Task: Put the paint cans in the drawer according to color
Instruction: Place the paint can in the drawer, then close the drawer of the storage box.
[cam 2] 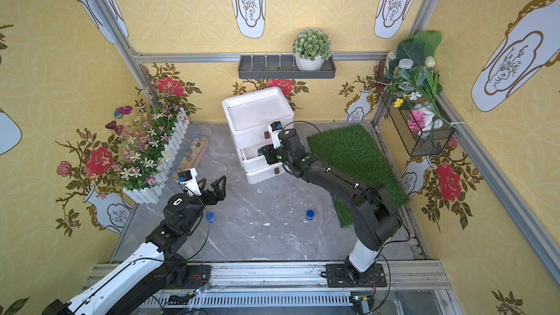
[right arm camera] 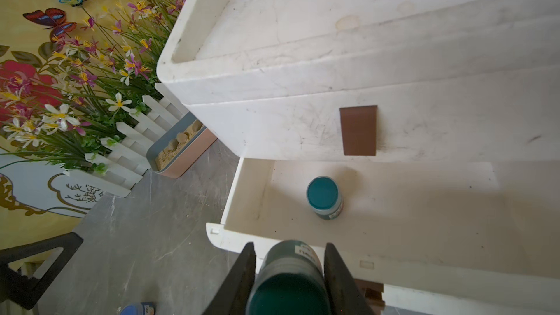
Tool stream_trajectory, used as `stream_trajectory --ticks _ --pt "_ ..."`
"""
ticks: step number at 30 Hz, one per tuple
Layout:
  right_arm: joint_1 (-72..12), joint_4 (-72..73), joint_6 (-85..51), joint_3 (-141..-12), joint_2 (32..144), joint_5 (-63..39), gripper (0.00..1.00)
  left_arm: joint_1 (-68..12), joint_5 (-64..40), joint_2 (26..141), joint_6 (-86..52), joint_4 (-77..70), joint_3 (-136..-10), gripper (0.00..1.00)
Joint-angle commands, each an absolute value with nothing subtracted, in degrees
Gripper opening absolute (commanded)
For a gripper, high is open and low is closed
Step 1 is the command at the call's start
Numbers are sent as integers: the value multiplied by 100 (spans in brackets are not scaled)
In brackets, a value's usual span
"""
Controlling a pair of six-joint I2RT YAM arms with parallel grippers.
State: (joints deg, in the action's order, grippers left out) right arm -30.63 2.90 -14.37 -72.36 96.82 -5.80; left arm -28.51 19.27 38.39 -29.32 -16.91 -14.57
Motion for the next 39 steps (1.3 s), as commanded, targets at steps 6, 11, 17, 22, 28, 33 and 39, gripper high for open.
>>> stream_trajectory --ticks 6,11,17,22,28,33,39 --pt "-3015 414 -1343 -7523 10079 57 33 -2848 1890 3854 -2930 -1682 -1459 100" --pt "-2971 465 -1344 -7633 10288 426 34 -2836 1843 3841 -2936 -1665 -1490 100" --pt "-2958 209 -1283 -8091 10696 443 37 -2838 1846 3740 -2919 -1536 -1542 100" --pt "-2931 91 -1253 -8275 10838 307 41 -2839 1846 3657 -2918 -1456 -1564 100" --pt "-2962 60 -1173 -8164 10529 307 52 -2839 1811 3621 -2926 -1426 -1560 100" --pt "-3062 445 -1112 -7364 9616 335 50 -2838 1757 3548 -2943 -1392 -1553 100" --pt "-2626 2673 -1473 -4475 8063 -1215 43 -2839 1653 3419 -3012 -1478 -1440 100"
